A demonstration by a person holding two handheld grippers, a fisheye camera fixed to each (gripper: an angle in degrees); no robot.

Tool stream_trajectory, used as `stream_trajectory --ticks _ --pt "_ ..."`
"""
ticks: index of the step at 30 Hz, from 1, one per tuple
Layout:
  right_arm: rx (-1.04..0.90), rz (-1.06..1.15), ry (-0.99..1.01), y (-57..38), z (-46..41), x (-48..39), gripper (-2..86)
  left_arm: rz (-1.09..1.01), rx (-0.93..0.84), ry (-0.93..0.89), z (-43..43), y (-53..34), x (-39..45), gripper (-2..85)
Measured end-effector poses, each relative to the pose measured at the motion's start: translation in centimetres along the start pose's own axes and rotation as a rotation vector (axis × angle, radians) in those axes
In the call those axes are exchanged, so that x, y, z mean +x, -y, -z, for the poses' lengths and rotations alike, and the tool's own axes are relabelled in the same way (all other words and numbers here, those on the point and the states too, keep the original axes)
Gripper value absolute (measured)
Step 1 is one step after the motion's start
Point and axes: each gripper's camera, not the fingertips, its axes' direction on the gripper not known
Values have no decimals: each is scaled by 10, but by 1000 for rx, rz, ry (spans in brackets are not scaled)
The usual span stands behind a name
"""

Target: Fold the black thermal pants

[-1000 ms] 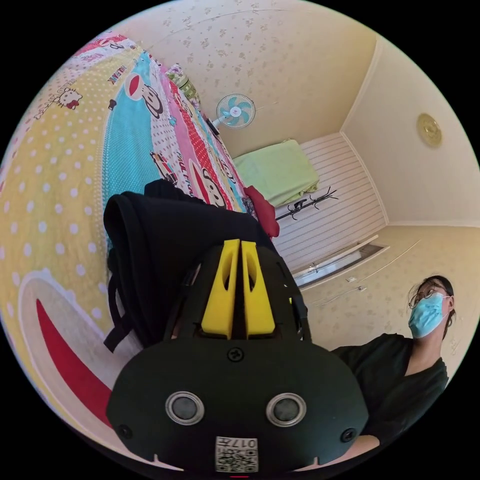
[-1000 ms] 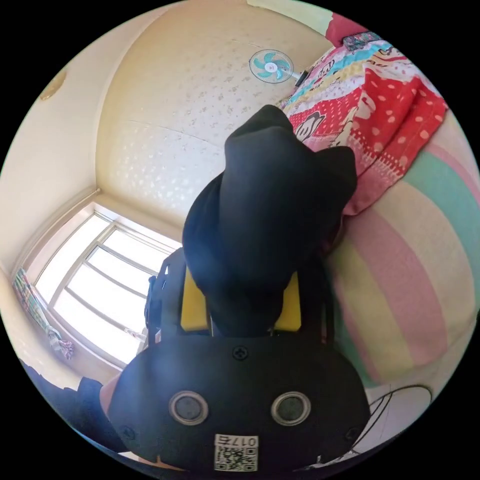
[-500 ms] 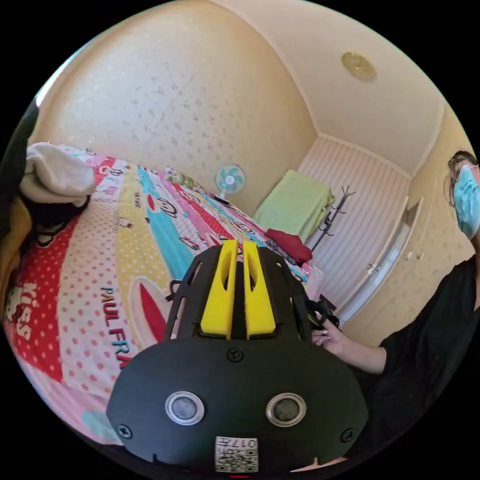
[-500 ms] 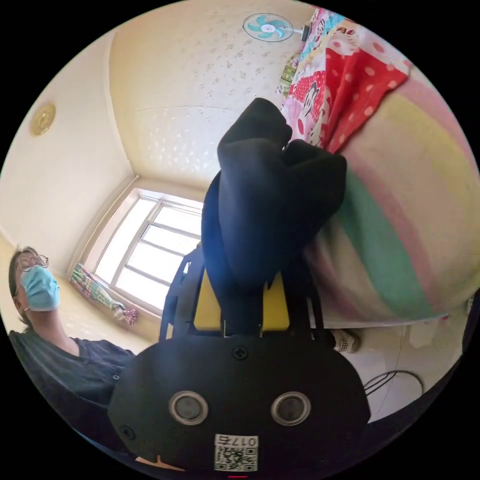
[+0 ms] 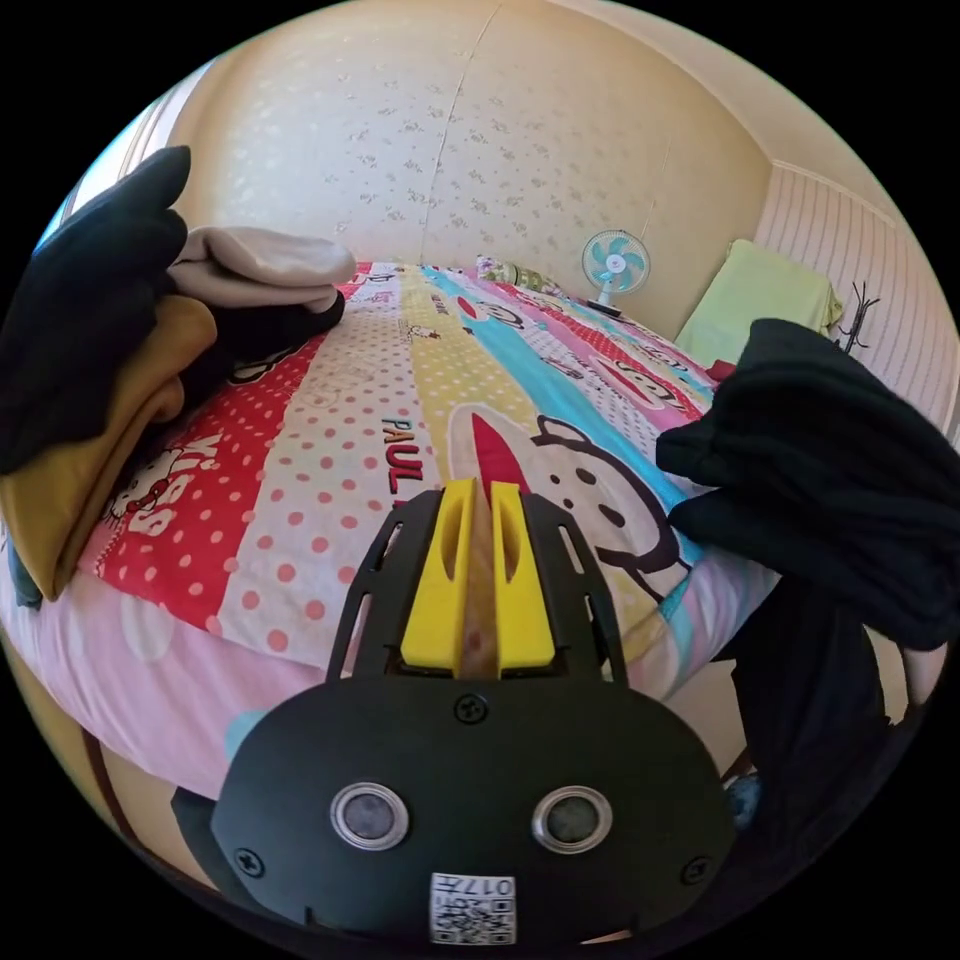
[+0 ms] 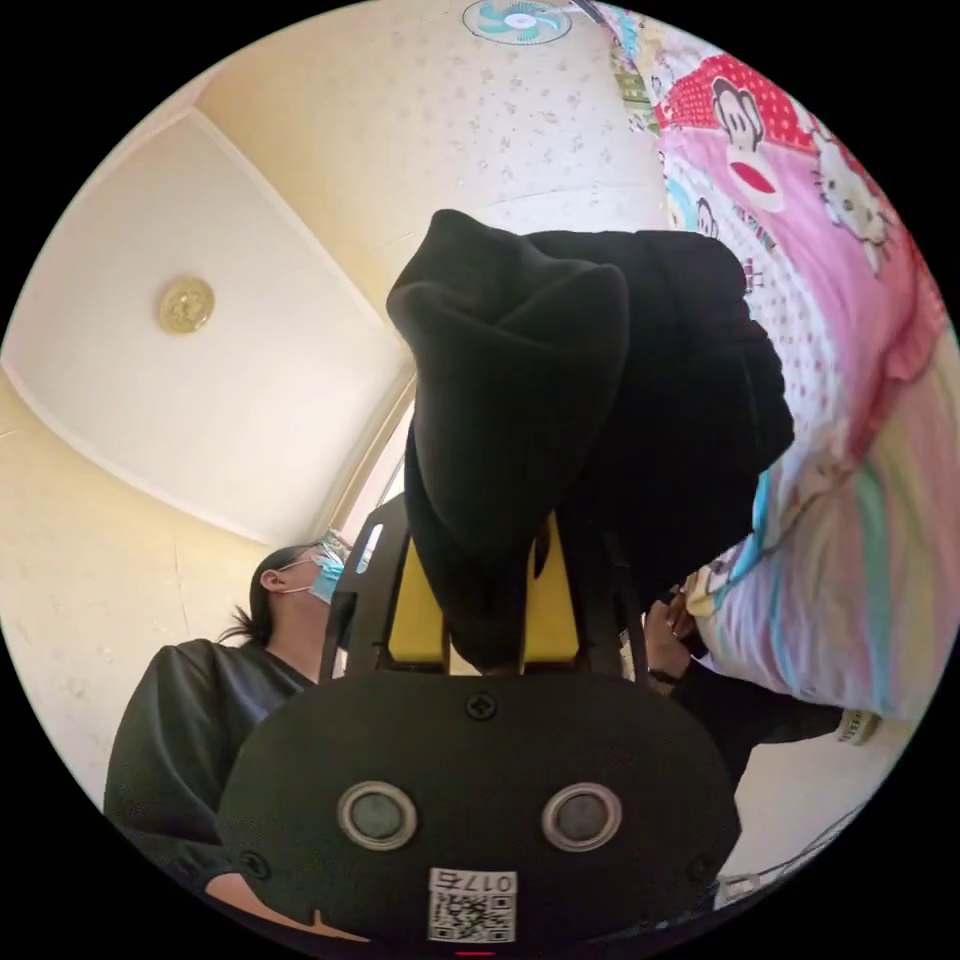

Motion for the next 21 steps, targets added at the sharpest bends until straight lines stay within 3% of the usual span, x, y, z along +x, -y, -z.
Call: stream_trajectory --ticks 3,8,11,16,19,21 --pt "-124 32 96 46 -87 16 133 26 0 -57 -1 -3 -11 27" --pt "-277 64 428 106 -311 45 134 22 -9 -22 -2 -5 -8 8" --pt "-318 34 479 125 -426 71 135 17 -4 -45 0 -8 -11 2" --pt "-353 -137 117 112 -519 181 139 42 -9 -139 -1 -10 -29 -7" --pt "-399 -272 -275 74 -519 276 139 36 -12 -132 -1 -10 -30 -9" --pt "-371 -327 -320 54 -502 316 128 36 -15 -132 -1 -11 -31 -10"
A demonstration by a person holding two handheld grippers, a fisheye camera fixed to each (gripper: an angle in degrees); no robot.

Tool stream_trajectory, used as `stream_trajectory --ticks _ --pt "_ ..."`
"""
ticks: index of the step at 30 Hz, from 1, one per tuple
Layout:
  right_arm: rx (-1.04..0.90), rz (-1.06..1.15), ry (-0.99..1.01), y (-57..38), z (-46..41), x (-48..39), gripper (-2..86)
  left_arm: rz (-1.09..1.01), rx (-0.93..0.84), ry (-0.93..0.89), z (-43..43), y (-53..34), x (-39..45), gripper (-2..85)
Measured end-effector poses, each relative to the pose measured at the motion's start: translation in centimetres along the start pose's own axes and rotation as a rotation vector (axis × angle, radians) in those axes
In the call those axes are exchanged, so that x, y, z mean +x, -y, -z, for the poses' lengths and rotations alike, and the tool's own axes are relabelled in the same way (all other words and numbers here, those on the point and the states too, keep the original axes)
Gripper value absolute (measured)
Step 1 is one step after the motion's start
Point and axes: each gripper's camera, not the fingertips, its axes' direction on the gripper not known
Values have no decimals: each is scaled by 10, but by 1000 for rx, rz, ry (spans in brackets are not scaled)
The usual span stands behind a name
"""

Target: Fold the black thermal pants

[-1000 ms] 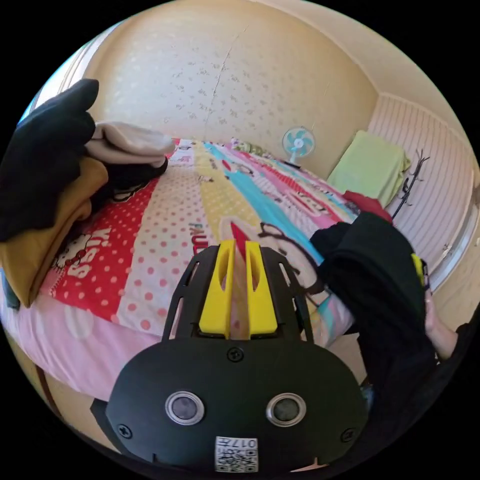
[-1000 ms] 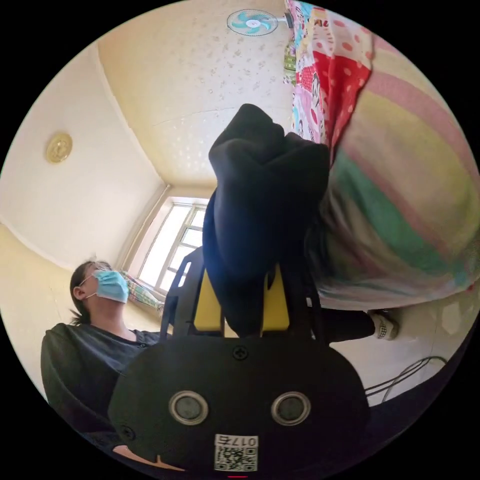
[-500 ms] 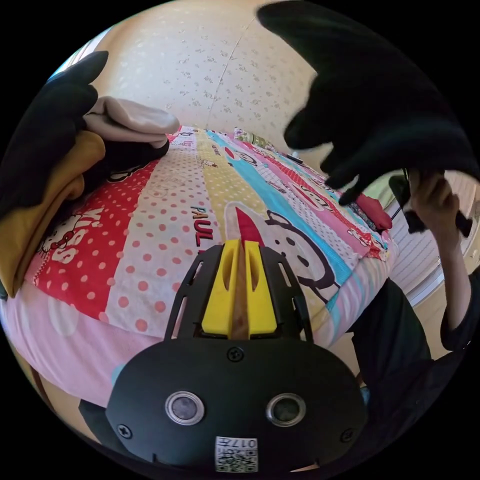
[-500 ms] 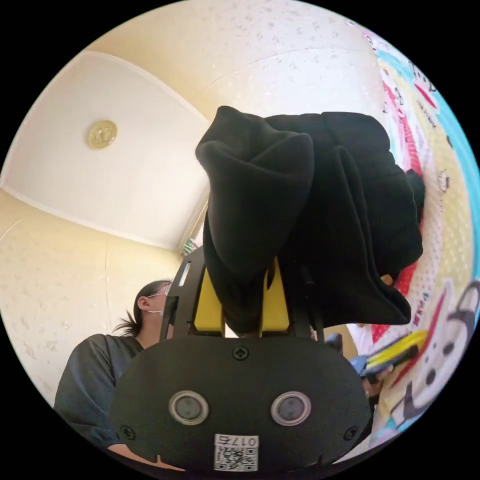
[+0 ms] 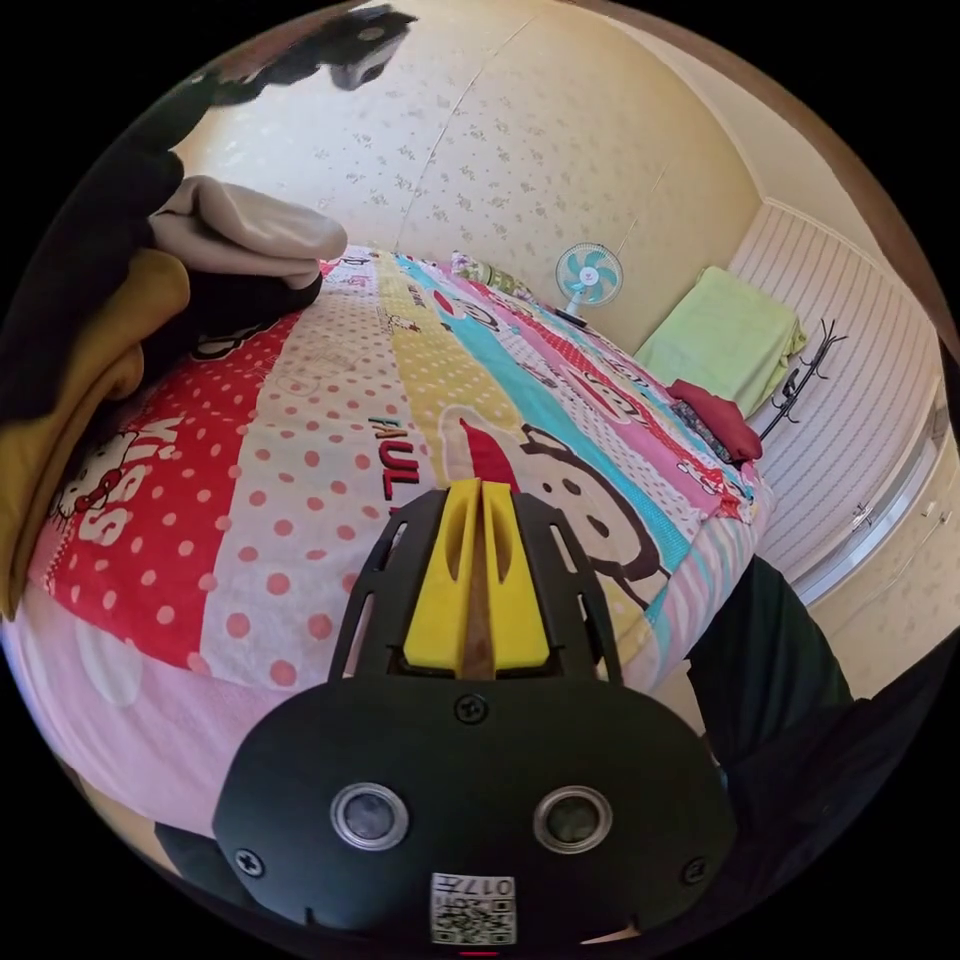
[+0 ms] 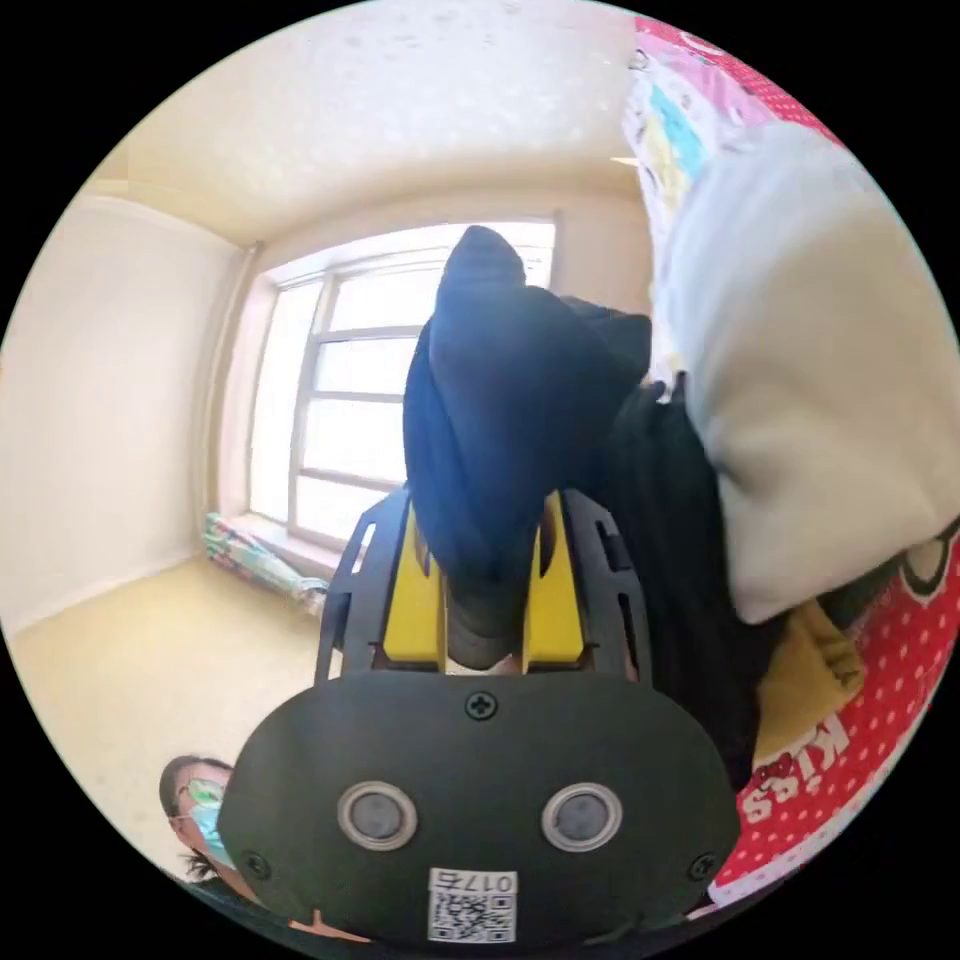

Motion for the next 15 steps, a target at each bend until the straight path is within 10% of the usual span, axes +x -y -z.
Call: stream_trajectory --ticks 3,15 --pt "4 -8 137 -10 -1 24 106 8 -2 -13 1 -2 -4 -10" --pt "-112 220 -343 -66 76 -12 90 9 -6 -4 1 -13 -7 -10"
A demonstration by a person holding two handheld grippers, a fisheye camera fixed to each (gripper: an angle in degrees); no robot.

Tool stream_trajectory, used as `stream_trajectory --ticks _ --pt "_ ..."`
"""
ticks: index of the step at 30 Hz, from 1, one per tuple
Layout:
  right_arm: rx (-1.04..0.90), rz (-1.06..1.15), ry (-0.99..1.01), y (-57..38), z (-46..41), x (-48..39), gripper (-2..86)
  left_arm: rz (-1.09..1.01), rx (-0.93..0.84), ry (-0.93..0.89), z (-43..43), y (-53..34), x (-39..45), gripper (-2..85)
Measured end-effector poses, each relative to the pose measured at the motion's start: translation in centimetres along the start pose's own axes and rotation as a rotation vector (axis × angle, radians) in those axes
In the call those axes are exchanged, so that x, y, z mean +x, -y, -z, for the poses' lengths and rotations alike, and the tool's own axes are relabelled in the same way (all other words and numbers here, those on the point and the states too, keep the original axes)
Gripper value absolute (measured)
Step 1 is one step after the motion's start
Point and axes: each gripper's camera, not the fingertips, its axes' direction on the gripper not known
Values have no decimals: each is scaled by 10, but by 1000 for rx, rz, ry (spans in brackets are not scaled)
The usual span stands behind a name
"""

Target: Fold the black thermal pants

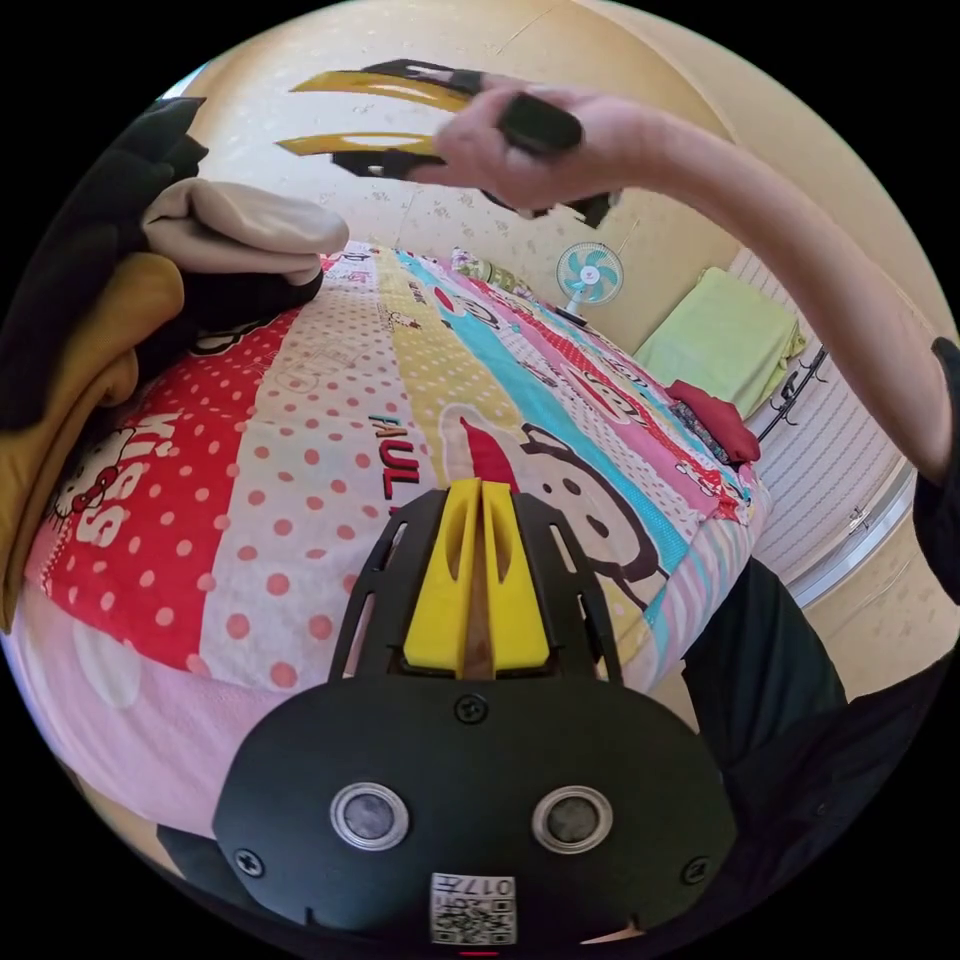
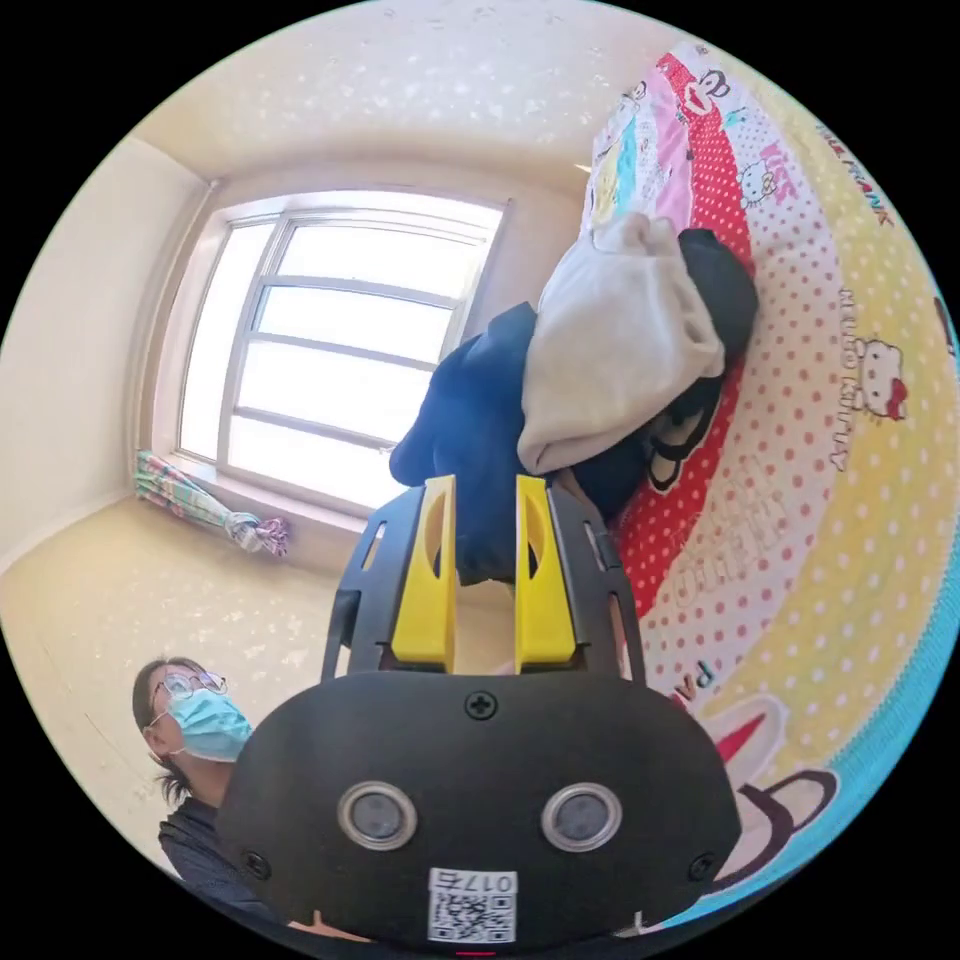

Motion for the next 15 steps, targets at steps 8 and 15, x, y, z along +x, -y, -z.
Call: stream_trajectory --ticks 8,15 --pt "-287 384 -840 -127 39 -40 96 -36 20 73 -4 -13 15 -10" --pt "-52 141 -1277 -223 56 33 96 -44 38 85 -9 -25 22 -10"
